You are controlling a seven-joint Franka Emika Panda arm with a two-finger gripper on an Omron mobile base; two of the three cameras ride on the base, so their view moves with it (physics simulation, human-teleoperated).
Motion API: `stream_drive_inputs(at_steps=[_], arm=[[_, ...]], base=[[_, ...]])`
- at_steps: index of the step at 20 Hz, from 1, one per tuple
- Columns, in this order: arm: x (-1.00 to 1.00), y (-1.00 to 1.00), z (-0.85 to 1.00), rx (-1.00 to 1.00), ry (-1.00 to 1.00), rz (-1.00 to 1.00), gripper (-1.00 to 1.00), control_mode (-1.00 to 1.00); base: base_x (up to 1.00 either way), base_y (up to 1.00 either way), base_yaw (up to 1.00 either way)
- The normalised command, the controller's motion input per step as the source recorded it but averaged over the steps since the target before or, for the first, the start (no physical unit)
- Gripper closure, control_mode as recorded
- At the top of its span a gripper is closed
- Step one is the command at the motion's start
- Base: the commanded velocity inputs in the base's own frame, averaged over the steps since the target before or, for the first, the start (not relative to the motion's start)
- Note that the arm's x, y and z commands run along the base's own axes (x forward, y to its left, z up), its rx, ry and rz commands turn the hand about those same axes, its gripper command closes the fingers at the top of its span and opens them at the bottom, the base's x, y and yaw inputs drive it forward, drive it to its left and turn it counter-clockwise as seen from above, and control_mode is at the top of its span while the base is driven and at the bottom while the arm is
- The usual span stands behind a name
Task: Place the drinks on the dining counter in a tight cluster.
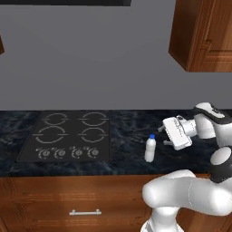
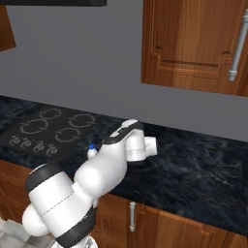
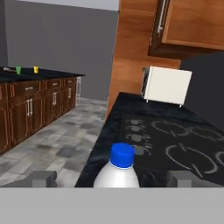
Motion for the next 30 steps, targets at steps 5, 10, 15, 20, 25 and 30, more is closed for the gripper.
stream_drive_inputs(at_steps=[5, 10, 15, 20, 25, 30], arm=[[0.25, 0.02, -0.33, -0.01, 0.01, 0.04, -1.0, -1.0], [0.14, 0.0, -0.3, 0.0, 0.0, 0.05, -1.0, -1.0], [0.04, 0.0, -0.22, 0.03, 0.0, 0.07, -1.0, -1.0], [0.0, 0.01, -0.11, 0.06, 0.0, 0.07, -1.0, -1.0], [0.0, 0.07, -0.03, 0.04, 0.0, 0.03, -1.0, -1.0], [0.01, 0.15, -0.03, 0.01, 0.03, 0.01, -1.0, -1.0]], base=[[0.0, 0.0, 0.0], [0.0, 0.0, 0.0], [0.0, 0.0, 0.0], [0.0, 0.0, 0.0], [0.0, 0.0, 0.0], [0.0, 0.0, 0.0]])
